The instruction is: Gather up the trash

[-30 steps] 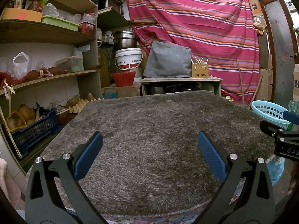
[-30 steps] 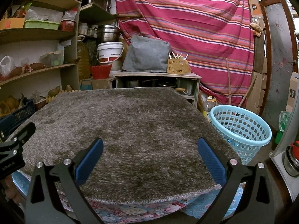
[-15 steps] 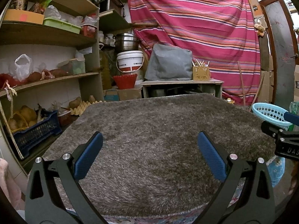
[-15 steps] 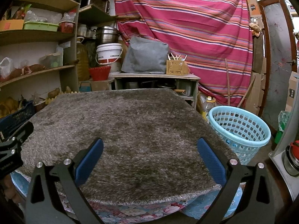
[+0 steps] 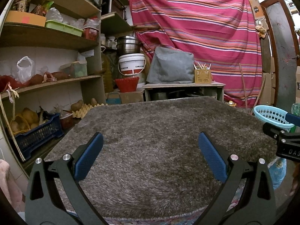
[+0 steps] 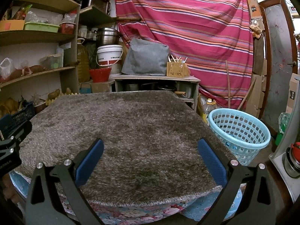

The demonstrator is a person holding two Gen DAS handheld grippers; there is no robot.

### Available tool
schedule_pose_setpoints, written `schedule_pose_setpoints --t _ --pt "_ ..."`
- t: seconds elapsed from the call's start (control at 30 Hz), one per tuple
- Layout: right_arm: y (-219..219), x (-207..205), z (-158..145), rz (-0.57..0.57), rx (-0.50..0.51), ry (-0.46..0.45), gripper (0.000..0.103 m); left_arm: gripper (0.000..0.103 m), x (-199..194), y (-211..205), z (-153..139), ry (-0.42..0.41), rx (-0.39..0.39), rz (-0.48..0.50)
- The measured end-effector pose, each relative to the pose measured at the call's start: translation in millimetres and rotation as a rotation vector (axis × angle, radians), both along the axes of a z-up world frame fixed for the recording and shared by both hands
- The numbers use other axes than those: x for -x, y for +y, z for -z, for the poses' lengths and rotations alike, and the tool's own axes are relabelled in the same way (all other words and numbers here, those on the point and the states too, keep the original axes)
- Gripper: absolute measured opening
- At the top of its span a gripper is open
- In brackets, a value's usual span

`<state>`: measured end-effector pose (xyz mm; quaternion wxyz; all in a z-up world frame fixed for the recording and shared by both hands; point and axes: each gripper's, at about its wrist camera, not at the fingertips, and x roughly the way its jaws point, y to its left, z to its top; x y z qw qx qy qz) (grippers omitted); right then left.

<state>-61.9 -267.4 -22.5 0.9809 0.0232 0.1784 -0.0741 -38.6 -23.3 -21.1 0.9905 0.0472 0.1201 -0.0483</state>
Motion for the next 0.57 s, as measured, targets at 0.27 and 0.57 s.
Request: schedule_pose_setpoints --t 0.27,0.57 --pt "-1.1 0.6 -1.6 -0.002 -0.003 -0.003 0.099 0.098 -0.1 0.2 0.1 0.001 0.002 -0.002" --pt "0.0 0.8 -2.5 -0.002 -0.003 -0.001 0.099 0.098 -2.1 -0.1 0.7 0.024 0.026 0.002"
